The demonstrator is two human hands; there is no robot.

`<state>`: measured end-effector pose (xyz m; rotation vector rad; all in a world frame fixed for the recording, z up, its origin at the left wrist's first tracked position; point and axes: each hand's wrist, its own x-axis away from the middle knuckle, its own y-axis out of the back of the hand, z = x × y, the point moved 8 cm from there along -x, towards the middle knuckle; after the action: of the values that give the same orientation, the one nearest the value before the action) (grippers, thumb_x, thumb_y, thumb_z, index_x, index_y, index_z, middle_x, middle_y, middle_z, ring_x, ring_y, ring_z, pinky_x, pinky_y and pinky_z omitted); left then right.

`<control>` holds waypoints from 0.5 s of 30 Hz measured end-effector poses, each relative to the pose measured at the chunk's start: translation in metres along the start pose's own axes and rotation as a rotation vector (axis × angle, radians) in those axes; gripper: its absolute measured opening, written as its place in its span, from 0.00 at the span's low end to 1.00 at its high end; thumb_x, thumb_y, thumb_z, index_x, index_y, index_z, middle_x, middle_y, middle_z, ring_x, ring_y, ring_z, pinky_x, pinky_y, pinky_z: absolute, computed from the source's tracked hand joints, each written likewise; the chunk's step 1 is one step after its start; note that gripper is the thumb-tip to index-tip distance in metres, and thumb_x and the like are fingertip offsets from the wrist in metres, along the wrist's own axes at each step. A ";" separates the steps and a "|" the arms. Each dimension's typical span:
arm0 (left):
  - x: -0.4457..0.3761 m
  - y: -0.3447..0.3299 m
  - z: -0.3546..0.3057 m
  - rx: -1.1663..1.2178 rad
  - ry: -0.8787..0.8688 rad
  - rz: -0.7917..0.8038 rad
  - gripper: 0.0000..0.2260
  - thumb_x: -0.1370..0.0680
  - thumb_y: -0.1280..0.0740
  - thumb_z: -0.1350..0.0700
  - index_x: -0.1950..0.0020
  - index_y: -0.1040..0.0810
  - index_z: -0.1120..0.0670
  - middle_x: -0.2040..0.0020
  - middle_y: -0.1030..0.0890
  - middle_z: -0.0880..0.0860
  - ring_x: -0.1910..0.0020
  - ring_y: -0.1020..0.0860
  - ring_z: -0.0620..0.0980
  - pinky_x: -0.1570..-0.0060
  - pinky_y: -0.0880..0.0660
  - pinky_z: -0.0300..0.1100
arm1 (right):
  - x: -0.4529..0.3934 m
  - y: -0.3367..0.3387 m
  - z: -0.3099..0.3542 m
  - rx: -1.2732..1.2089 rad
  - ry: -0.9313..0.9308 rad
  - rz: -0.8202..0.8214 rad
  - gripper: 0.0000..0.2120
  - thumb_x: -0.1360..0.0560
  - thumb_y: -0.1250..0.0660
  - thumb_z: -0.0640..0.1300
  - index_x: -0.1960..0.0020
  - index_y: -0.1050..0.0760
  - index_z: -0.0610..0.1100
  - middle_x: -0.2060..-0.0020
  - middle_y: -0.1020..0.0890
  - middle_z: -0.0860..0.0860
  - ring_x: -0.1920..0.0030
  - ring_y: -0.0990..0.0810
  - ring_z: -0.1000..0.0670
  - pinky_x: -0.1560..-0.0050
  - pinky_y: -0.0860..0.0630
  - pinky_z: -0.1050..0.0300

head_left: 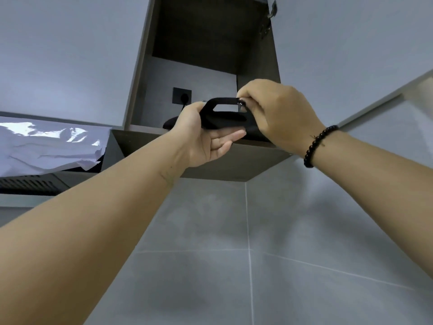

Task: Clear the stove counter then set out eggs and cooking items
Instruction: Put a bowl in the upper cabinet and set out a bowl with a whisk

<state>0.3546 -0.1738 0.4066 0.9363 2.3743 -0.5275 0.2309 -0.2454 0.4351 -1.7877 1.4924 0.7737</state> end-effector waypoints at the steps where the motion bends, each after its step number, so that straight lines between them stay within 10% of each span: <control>1: 0.003 -0.002 0.000 -0.002 -0.010 0.000 0.20 0.18 0.50 0.49 0.41 0.22 0.57 0.49 0.15 0.60 0.49 0.16 0.55 0.55 0.24 0.39 | 0.007 0.006 0.007 0.006 0.019 -0.025 0.12 0.19 0.44 0.41 0.50 0.23 0.39 0.60 0.20 0.46 0.64 0.23 0.46 0.67 0.24 0.48; 8: 0.041 -0.011 0.019 -0.008 -0.089 -0.017 0.18 0.21 0.50 0.60 0.45 0.23 0.64 0.51 0.15 0.62 0.52 0.15 0.57 0.63 0.22 0.38 | 0.071 0.042 0.022 -0.364 -0.303 -0.163 0.12 0.20 0.38 0.42 0.57 0.20 0.38 0.67 0.23 0.51 0.65 0.28 0.57 0.63 0.34 0.68; 15: 0.105 -0.005 0.055 0.043 -0.292 -0.160 0.11 0.21 0.46 0.63 0.48 0.24 0.60 0.61 0.15 0.57 0.64 0.16 0.56 0.65 0.18 0.46 | 0.165 0.042 0.019 -0.609 -1.038 -0.211 0.19 0.26 0.32 0.54 0.37 0.29 0.55 0.40 0.28 0.62 0.39 0.31 0.65 0.43 0.37 0.76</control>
<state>0.3039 -0.1527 0.3012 0.6405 2.1883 -0.7266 0.2169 -0.3314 0.2874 -1.4500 0.3865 1.8004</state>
